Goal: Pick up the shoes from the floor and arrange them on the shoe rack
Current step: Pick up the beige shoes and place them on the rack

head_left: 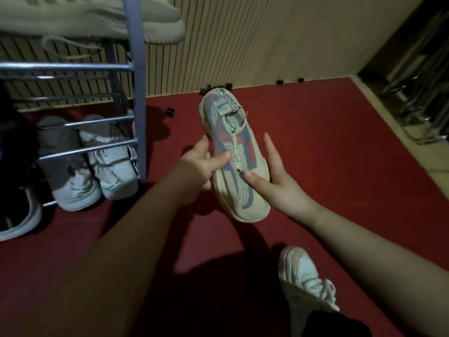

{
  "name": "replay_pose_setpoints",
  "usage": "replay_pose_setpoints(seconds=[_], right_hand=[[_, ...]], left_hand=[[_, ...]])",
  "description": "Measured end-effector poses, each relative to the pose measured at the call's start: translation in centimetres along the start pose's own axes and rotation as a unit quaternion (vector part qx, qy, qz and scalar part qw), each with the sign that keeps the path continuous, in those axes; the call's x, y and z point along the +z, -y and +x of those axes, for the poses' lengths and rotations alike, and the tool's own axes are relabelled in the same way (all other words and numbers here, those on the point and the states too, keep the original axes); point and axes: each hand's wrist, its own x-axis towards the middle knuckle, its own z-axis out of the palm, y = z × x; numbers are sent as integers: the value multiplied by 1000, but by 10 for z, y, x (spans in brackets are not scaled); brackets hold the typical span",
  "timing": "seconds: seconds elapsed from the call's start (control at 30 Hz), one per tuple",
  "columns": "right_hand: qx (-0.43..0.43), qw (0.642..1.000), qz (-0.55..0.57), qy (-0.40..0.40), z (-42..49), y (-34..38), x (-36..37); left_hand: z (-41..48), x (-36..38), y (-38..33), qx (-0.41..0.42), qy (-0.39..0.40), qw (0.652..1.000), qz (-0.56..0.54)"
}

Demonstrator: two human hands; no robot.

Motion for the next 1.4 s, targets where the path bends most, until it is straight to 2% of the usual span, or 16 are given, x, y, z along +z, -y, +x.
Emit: replay_pose_setpoints(seconds=[0.2,0.37,0.47,0.63,0.83,0.97,1.1,1.23,1.4], right_hand=[[37,998,36,37,-40,25,33],[-24,996,71,46,-37,13,62],[-73,992,71,70,-38,7,94],[-118,979,84,143,-46,19,139],[-142,954,111,241,-68,52,186],[-111,942,133,287,-82,67,228],[-125,933,109,319,-96,84,285],[-129,930,89,334,-120,115,346],[-127,945,105,282,-158,161,424]], left_hand=[[-52,-15,-7,38,28,998,44],[-83,-46,-16,38,91,987,129],[-119,-59,-17,20,60,977,203],[-180,-80,-20,-38,-68,949,304],[-264,-94,-32,-52,-147,943,295],[-313,-117,-23,-45,-163,957,237],[-356,-164,-8,-10,-157,956,247],[-409,-218,-15,-14,-135,958,252],[-470,-276,-26,-4,-139,959,247]])
